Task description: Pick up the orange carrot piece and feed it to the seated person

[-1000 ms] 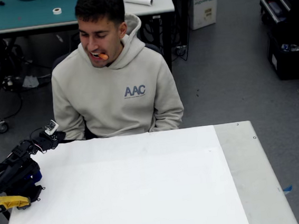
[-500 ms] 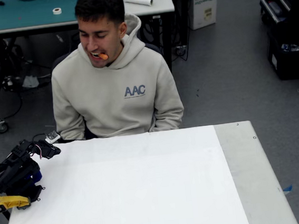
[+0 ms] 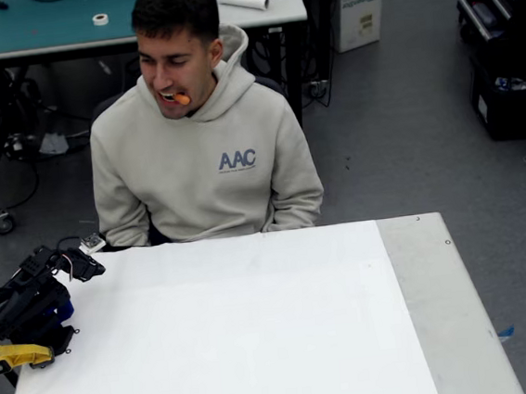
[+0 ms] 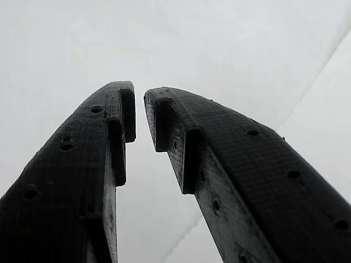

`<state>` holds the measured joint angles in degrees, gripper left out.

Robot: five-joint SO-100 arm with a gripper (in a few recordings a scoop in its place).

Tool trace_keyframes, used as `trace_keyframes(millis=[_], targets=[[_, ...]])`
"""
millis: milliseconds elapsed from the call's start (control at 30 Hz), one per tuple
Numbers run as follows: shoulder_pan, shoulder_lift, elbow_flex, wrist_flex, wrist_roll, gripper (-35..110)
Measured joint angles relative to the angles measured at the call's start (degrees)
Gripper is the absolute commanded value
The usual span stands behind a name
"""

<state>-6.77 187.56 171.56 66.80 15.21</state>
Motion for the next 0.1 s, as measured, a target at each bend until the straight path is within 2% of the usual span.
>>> trace_keyframes(millis=[100], targets=[[0.00, 0.00, 0.00, 0.00, 0.00, -2]])
